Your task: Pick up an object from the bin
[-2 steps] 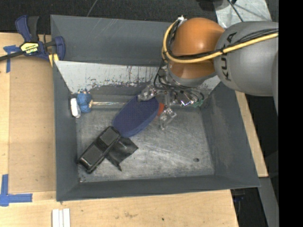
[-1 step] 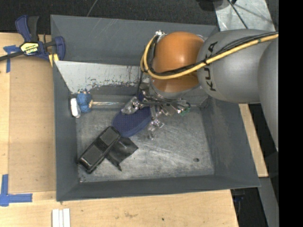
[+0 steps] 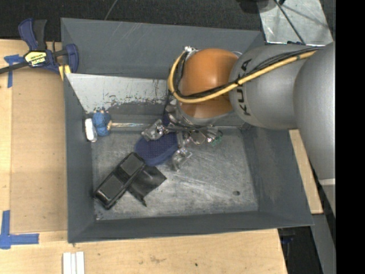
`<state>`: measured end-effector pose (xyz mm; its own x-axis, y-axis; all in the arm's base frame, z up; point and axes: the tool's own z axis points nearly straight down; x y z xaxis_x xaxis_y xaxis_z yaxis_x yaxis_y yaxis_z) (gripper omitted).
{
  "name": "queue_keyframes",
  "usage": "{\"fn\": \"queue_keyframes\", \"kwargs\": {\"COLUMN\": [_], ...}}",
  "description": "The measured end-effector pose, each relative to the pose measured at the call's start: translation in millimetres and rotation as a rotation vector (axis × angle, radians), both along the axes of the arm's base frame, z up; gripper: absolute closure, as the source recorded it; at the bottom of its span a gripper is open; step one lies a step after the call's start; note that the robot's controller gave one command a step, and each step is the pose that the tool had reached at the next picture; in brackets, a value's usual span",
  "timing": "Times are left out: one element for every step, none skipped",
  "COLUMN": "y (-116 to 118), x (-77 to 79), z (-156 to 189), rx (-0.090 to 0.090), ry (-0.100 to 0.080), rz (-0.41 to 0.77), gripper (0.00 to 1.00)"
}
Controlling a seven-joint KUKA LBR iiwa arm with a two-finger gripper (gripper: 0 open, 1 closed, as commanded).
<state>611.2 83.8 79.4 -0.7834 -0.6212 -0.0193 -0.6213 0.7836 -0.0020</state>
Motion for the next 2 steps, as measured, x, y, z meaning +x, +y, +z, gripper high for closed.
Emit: {"fn": "queue_keyframes", "kwargs": {"y": [3,-9], "x": [4.5,0.2], "z": [6,147], "rx": [0.007,-0.010], "ry": [-0.019,0.003], "rz": [0.001,0.161], "gripper": [1.00,1.00]}}
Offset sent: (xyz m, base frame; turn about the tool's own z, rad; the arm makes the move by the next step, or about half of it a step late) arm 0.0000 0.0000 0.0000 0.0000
